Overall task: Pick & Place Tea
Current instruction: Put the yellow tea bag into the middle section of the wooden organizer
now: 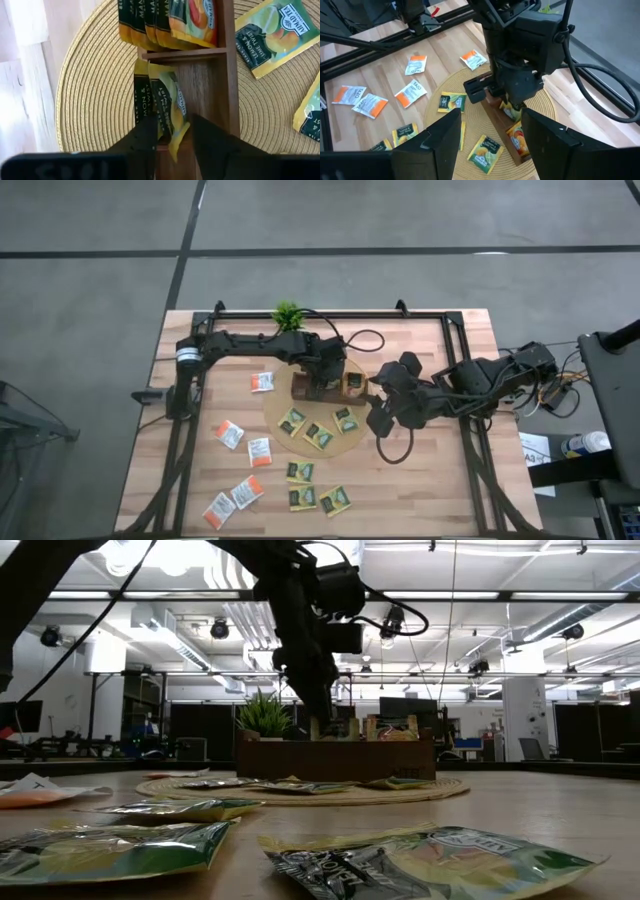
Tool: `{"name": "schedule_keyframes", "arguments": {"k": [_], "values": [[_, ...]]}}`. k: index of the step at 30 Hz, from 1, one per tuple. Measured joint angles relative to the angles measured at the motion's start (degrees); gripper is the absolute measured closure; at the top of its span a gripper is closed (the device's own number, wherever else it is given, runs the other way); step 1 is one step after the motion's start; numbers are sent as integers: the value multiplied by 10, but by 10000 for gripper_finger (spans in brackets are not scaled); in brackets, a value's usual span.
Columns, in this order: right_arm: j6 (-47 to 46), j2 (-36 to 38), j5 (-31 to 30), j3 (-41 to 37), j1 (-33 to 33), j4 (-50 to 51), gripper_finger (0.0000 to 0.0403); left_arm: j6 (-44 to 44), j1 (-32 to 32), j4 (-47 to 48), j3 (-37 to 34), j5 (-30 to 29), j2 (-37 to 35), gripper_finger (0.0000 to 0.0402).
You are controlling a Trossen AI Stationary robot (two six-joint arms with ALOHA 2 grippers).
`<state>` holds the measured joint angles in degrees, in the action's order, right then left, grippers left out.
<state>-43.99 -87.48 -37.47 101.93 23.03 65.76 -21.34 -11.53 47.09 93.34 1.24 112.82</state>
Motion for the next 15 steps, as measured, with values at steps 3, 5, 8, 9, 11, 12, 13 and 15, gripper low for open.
{"name": "schedule_keyframes", "arguments": {"k": [3,5,8,9,11,12,13,15], "values": [[0,0,0,0,0,0,200,18,0,19,9,-3,-2,272],[5,0,0,0,0,0,200,37,0,38,22,-3,-4,268],[7,0,0,-5,0,0,200,62,0,64,31,-3,-13,266],[7,0,0,-8,0,0,200,69,0,70,31,-2,-17,266],[7,0,0,-13,0,0,200,87,0,77,30,4,-32,266],[7,0,1,-16,0,0,200,98,0,84,30,10,-39,266],[6,0,2,-19,0,0,200,112,1,88,30,14,-48,266],[5,0,3,-26,1,-2,200,136,1,92,30,23,-68,266]]}}
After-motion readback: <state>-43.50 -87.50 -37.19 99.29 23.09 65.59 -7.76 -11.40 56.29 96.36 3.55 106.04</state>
